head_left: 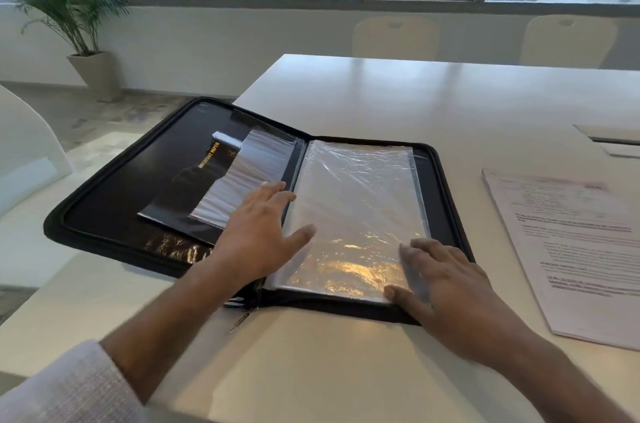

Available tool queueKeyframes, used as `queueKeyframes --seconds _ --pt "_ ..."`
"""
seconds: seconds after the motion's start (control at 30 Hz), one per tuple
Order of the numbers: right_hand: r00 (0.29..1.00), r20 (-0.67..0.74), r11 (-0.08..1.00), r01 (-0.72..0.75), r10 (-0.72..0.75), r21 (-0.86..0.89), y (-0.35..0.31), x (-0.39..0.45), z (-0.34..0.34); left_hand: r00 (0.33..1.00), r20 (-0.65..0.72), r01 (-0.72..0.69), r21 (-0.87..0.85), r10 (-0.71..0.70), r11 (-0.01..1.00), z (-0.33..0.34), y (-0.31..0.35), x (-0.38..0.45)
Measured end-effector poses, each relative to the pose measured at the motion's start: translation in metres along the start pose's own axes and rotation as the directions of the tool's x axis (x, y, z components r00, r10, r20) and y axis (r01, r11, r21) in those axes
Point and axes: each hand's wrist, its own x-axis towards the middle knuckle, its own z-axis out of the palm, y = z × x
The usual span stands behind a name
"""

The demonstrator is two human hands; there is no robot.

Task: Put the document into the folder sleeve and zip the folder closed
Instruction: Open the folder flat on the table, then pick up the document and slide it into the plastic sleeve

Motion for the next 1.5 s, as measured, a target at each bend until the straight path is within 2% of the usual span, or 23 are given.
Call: queueKeyframes --seconds 0.17,0.47,0.57,0.7,0.87,1.0,1.23,1.37,1.5 --pt "1.000 -0.001 1.000 0.005 -0.005 -0.008 0.000 -0.006 -0.004 0.998 0.065 0.012 0.105 -0.019 0.994 0.021 -0.012 0.007" --pt "0.998 -0.018 0.998 0.063 -0.064 -0.018 0.004 -0.006 -0.010 0.993 0.106 0.040 0.072 -0.047 0.997 0.027 -0.015 0.004" --pt "0.998 -0.057 0.985 0.051 -0.042 0.163 0.013 0.000 -0.018 0.991 0.117 0.052 0.060 -0.059 0.997 0.025 -0.015 0.004" --pt "0.981 -0.154 0.876 -0.029 0.117 0.481 0.035 0.005 -0.030 0.988 0.137 0.060 0.058 -0.068 0.996 0.021 -0.012 0.006" --pt "0.891 -0.355 0.869 -0.081 0.283 0.489 0.074 0.011 -0.044 0.992 0.114 0.053 0.006 -0.054 0.999 0.008 0.013 0.012" --pt "0.808 -0.400 0.847 -0.213 0.432 0.486 0.113 0.012 -0.057 0.996 0.062 -0.062 -0.094 0.067 0.994 -0.001 0.054 0.012" --pt "0.653 -0.457 0.791 -0.419 0.603 0.446 0.177 -0.001 -0.075 0.968 0.129 -0.165 -0.325 0.216 0.931 -0.008 0.130 0.021" --pt "0.602 -0.421 0.734 -0.579 0.678 0.354 0.208 -0.004 -0.081 0.953 0.226 -0.085 -0.441 0.203 0.893 0.013 0.176 0.032" --pt "0.518 -0.337 0.596 -0.780 0.786 0.192 0.222 -0.007 -0.084 0.908 0.395 0.119 -0.564 0.141 0.817 0.043 0.217 0.043"
